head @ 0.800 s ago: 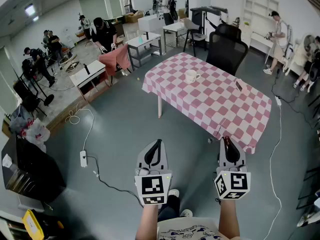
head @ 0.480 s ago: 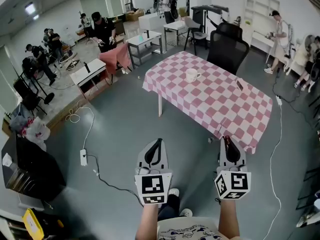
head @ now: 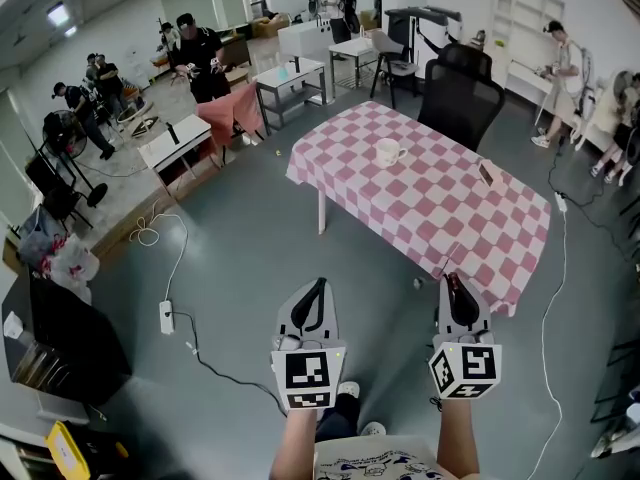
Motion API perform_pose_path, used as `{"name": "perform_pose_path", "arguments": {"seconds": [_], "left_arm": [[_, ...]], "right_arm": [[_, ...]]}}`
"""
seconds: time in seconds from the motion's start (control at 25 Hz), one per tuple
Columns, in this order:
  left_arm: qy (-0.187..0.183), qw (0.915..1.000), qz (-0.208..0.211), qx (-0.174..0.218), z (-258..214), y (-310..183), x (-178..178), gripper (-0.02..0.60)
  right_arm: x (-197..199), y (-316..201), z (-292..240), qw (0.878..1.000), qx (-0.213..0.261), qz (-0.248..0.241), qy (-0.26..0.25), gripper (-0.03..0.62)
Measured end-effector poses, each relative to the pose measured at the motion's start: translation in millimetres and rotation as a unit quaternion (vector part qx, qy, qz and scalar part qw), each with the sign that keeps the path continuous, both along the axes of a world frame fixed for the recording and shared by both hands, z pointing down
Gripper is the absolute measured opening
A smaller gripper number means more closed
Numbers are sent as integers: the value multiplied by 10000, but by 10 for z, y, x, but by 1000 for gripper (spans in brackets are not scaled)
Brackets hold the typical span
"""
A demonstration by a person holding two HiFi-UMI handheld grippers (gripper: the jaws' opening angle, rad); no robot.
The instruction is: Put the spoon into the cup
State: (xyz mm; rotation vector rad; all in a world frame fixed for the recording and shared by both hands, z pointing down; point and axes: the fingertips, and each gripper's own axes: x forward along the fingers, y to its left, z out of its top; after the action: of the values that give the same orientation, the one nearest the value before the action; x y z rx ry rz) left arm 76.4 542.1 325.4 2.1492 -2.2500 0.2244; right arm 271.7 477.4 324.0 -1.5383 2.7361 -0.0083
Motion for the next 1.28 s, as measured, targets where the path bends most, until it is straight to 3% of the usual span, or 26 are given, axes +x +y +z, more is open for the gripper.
{"name": "perform_pose_path", "arguments": {"seconds": [0.56,1.0,1.28], "left_arm": [[50,9995,320,47,26,-1134,-708,14],[226,9993,265,-147,215,-1766,-1023,14],[203,9996,125,-148,250,-2353,-1159,14]], "right_arm": [[-662,-983,-27,9995,93,298,-76,52],[-922,-1629,98,9994,-72,329,65,52],[-1046,-2309,133,9997,-56,241,9,52]]}}
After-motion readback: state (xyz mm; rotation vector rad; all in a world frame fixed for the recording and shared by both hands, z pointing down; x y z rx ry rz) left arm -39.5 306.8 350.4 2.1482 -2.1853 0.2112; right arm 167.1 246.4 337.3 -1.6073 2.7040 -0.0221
